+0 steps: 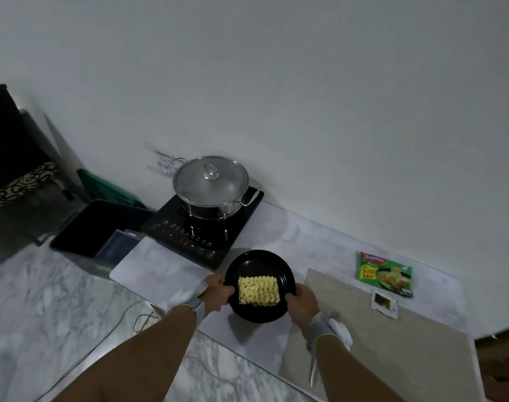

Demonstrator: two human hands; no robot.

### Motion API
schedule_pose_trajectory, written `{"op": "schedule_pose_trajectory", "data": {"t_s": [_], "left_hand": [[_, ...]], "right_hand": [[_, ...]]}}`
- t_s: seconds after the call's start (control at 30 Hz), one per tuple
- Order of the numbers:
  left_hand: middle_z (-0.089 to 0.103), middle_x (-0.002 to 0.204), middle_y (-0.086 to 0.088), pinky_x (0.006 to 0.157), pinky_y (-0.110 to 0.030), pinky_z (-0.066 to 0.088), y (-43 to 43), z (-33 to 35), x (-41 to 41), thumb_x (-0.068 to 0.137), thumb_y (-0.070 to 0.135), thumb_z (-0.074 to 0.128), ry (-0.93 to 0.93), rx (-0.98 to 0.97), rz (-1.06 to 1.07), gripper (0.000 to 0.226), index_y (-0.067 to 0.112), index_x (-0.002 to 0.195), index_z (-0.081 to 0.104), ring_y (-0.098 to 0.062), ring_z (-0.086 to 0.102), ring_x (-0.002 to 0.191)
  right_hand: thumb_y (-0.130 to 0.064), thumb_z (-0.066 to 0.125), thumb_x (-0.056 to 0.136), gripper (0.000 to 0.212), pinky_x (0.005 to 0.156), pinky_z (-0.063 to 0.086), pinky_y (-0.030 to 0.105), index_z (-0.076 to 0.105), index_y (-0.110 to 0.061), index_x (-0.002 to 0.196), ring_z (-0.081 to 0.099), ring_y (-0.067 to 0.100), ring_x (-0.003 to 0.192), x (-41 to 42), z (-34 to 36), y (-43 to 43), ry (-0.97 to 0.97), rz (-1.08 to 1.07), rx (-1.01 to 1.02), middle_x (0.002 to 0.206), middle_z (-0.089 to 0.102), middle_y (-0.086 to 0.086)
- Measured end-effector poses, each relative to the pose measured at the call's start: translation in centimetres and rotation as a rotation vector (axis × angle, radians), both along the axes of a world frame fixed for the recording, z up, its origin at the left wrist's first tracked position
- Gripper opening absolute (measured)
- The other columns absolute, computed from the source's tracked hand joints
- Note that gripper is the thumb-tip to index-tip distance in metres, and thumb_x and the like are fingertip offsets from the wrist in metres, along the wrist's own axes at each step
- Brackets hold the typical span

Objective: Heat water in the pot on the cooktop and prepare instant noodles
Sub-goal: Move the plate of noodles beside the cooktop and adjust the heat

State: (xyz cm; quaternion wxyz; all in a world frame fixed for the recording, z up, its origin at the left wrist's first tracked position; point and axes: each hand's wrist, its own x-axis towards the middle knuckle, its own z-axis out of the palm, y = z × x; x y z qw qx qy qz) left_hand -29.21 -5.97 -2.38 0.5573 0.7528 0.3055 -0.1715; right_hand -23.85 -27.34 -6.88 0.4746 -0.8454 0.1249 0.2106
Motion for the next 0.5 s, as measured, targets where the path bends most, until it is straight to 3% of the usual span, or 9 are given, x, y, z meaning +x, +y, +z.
{"op": "schedule_pose_trajectory", "data": {"t_s": [0.1, 0.2, 0.33, 0.5], "left_hand": [[0.057, 0.078, -0.017, 0.056, -0.024, 0.039, 0.3, -0.7, 0.2, 0.083, 0.003, 0.054, 0.026, -0.021, 0.023, 0.014, 0.006, 0.094, 0.062, -0.026, 0.052, 0.069], [0.057, 0.077, -0.017, 0.06, -0.028, 0.04, 0.6, -1.3, 0.2, 0.083, 0.005, 0.055, 0.048, -0.036, 0.04, 0.016, 0.003, 0.096, 0.065, -0.026, 0.052, 0.07], [0.06, 0.082, -0.016, 0.061, -0.028, 0.042, 0.9, -2.0, 0.4, 0.084, 0.006, 0.055, 0.073, -0.054, 0.052, 0.026, 0.001, 0.107, 0.066, -0.027, 0.053, 0.072], [0.068, 0.106, -0.024, 0.07, -0.031, 0.05, 0.8, -2.5, 0.9, 0.087, 0.009, 0.055, 0.08, -0.054, 0.057, 0.021, 0.01, 0.106, 0.062, -0.029, 0.06, 0.083]], "right_hand": [[-0.002, 0.052, 0.086, 0.032, 0.079, 0.052, 0.042, 0.063, -0.003, 0.116, 0.064, 0.034, 0.09, 0.2, -0.5, 0.5, 0.022, -0.007, 0.025, 0.1, 0.067, 0.02], [-0.006, 0.051, 0.09, 0.065, 0.091, 0.049, 0.042, 0.028, -0.008, 0.151, 0.062, 0.036, 0.108, 0.1, -0.6, 0.7, 0.097, -0.052, 0.075, 0.115, 0.066, 0.017], [-0.007, 0.05, 0.09, 0.073, 0.1, 0.047, 0.044, 0.016, -0.011, 0.154, 0.059, 0.031, 0.108, 0.1, -0.8, 0.7, 0.135, -0.041, 0.075, 0.106, 0.066, 0.011], [-0.006, 0.051, 0.094, 0.07, 0.109, 0.042, 0.049, 0.016, -0.012, 0.154, 0.049, 0.034, 0.13, -0.1, -0.7, 0.9, 0.145, -0.061, 0.118, 0.146, 0.047, 0.015]]}}
